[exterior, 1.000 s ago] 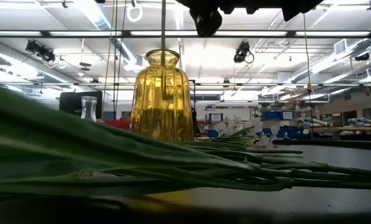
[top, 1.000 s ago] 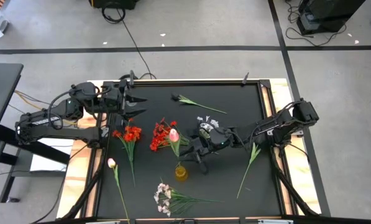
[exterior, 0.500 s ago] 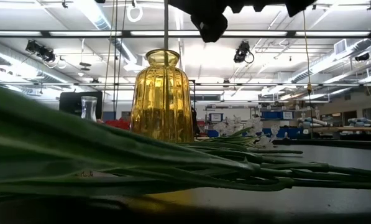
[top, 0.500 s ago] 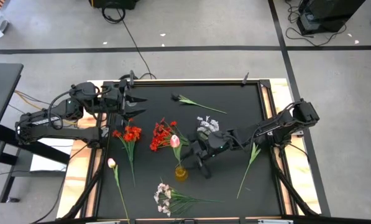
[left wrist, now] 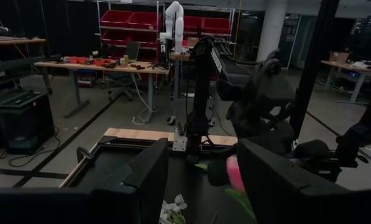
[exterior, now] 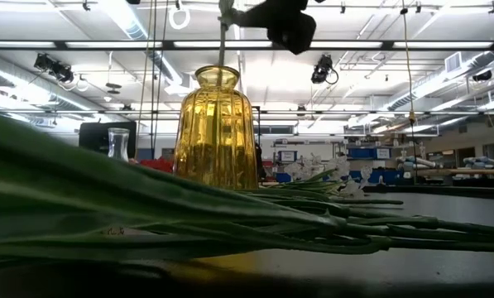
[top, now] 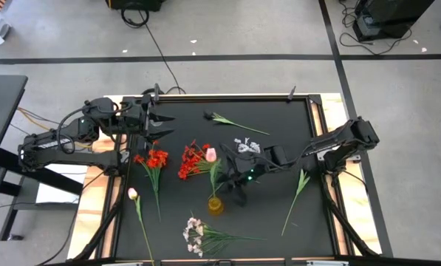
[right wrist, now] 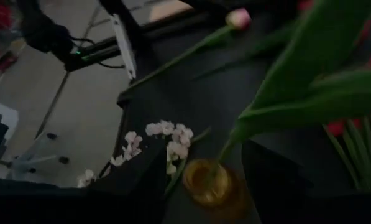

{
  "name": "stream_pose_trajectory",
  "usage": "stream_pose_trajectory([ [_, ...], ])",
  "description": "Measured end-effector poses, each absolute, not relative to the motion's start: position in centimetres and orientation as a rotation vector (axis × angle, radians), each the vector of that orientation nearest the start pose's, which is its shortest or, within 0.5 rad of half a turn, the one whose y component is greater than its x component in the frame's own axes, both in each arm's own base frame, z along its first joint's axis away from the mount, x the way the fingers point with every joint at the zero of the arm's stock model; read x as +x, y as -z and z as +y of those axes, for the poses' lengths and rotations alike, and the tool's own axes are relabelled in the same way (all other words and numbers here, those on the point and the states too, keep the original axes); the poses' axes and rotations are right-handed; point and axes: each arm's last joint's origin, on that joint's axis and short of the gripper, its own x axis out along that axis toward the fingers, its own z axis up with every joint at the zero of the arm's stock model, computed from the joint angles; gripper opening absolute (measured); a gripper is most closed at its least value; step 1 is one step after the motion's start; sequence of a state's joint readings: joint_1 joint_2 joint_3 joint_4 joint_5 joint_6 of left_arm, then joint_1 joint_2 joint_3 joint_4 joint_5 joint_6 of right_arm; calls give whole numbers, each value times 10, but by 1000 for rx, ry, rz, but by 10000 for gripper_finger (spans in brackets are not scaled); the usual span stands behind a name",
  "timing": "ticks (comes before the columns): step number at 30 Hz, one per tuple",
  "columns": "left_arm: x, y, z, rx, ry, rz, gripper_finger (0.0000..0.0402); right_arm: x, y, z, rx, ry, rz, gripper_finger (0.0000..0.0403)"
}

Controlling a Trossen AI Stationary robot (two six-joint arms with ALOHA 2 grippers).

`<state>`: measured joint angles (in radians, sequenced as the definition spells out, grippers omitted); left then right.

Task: Sort flowers into vase by color
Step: Put the top pink flower into the yellow vase, then put the top white flowers into the yellow vase

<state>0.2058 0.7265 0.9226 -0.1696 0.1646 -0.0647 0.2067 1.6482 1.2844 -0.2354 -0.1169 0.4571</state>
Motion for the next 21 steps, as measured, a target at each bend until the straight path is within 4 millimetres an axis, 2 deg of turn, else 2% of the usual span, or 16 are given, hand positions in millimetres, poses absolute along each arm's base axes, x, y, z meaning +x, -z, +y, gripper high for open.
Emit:
stream_pose_trajectory([
  [5,145,-388,26,-60,-41,-27,197,359,-281,71,466,-131,754,216],
  [14,145,-388,26,-60,-41,-27,197,350,-274,65,708,64,871,216],
  [17,145,-388,26,-60,-41,-28,197,339,-276,62,744,159,926,215],
  [21,145,-388,25,-60,-40,-28,197,316,-276,58,740,400,1009,215],
])
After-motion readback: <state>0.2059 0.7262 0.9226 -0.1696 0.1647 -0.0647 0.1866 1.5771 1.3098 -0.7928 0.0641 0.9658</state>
